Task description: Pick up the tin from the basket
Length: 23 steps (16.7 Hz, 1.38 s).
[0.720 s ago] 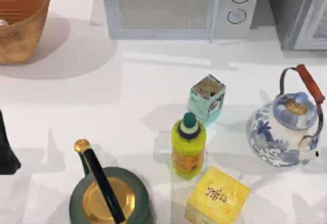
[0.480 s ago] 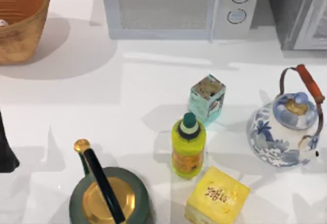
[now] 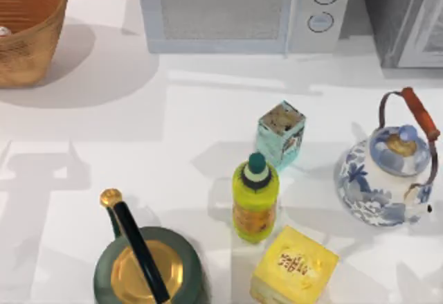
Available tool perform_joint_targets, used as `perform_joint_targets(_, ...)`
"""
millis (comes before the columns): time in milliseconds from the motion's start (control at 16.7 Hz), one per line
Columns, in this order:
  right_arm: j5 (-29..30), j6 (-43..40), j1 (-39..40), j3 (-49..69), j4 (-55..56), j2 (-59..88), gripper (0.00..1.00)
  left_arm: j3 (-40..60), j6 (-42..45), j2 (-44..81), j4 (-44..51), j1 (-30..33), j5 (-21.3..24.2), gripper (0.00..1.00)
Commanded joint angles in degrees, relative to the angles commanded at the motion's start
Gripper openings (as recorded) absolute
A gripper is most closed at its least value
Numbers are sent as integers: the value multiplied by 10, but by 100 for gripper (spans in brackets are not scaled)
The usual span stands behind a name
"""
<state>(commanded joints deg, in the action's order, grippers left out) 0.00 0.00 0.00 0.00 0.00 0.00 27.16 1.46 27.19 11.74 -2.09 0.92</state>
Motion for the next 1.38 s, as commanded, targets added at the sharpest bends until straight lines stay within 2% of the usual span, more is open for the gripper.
perform_joint_targets(960,0,0,0,0,0,0,100,861,64,896,421,-57,44,100)
perform_joint_targets(1200,0,0,0,0,0,0,100,1023,79,1068,502,-69,52,100)
perform_joint_targets(1380,0,0,0,0,0,0,100,1104,87,1155,543,-75,55,100)
